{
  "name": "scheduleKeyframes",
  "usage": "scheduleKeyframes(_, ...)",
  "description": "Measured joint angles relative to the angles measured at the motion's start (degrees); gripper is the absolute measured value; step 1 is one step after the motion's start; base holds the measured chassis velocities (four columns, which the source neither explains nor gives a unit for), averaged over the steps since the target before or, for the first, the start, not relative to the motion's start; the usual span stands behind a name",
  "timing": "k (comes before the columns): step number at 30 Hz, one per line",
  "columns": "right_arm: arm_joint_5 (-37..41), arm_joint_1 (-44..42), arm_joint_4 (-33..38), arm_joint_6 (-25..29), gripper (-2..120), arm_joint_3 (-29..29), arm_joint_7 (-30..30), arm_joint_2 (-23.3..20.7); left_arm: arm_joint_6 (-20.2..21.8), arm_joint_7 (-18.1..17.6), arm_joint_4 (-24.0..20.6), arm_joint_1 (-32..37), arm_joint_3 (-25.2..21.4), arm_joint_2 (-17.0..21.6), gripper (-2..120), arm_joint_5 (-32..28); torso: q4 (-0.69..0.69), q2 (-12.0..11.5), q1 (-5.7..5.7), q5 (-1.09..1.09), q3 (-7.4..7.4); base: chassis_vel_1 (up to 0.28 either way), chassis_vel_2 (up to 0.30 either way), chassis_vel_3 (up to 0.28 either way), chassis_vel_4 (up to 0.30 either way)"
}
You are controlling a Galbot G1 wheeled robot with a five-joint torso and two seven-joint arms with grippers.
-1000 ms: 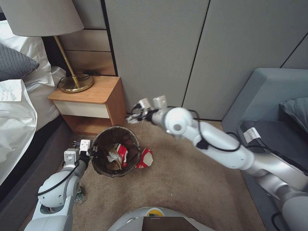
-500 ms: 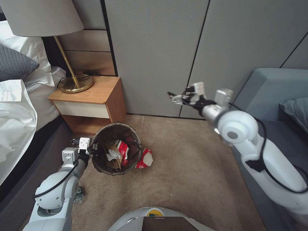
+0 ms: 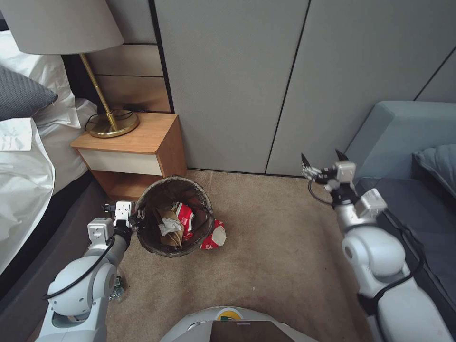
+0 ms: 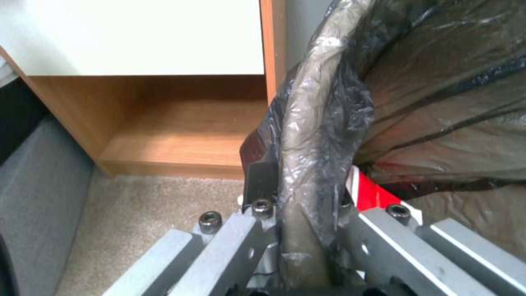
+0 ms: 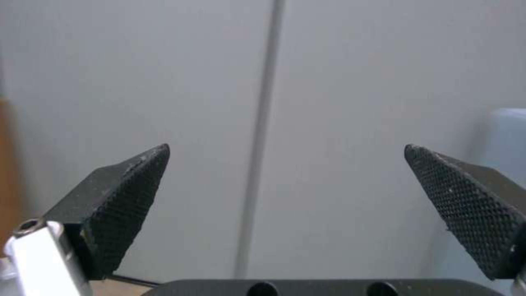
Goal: Pick up the trash bin, then pick up the garbage from the floor and place it into the trash bin.
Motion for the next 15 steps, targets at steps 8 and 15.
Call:
scheduleKeyframes(8,-6.9,-4.4,-1.2,6.8,100,1.4,0.7,5.8,-0.1,-0.9,-0.3,0.5,0.1,-0.2,0,-1.2,0.02,0.0,0.00,-0.02,0.00,0.000,0.000,0.000,0.000)
scheduleKeyframes(15,-9.4,-4.5,-3.5,9.0,100,-0.2,0.7,7.8,0.0,-0.9,-0.4,0.2,-0.2,0.5,0,-1.0,0.02,0.0,0.00,-0.01,0.00,0.000,0.000,0.000,0.000)
